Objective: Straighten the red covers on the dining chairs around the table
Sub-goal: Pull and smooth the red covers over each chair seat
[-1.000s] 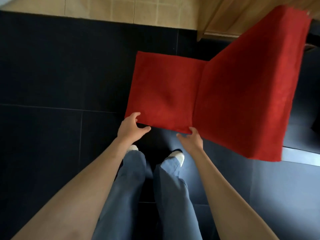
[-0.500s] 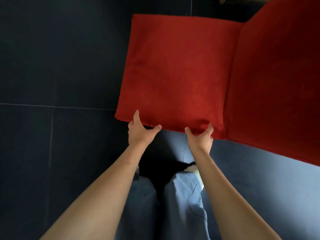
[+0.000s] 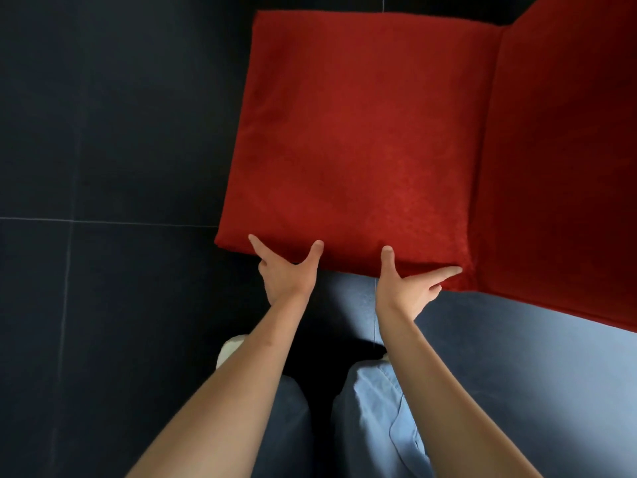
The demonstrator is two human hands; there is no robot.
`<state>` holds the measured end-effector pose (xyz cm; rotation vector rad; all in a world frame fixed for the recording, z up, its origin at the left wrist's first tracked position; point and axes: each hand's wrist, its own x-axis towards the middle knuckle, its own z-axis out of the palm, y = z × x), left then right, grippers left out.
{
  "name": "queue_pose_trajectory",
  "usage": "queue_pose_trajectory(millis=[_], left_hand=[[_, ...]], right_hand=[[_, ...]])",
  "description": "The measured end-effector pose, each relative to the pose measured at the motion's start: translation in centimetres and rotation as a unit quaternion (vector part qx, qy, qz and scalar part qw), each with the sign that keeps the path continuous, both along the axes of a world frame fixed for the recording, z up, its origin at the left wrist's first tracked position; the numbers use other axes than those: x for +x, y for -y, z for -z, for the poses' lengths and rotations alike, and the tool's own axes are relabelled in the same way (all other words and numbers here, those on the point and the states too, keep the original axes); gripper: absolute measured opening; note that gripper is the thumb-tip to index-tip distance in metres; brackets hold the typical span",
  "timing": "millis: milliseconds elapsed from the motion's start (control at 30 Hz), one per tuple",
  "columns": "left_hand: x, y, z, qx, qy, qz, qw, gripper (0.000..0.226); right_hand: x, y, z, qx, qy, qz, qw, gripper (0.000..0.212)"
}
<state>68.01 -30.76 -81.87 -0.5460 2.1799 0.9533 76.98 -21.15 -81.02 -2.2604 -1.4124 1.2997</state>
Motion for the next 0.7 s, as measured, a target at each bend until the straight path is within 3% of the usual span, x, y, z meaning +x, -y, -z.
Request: queue_pose_trajectory(millis=[367, 700], left_hand=[[0.5, -0.9, 1.4, -0.018, -0.025, -0.015, 0.999, 0.120], [0.5, -2.8, 2.3, 0.053, -0.019, -0.143, 0.988, 0.131]], right_hand=[[-0.8, 0.3, 0.7, -0.007, -0.021, 0.041, 0.999, 0.122], [-2.1, -0.2, 1.4, 0.006, -0.031, 0.091, 0.995, 0.132]])
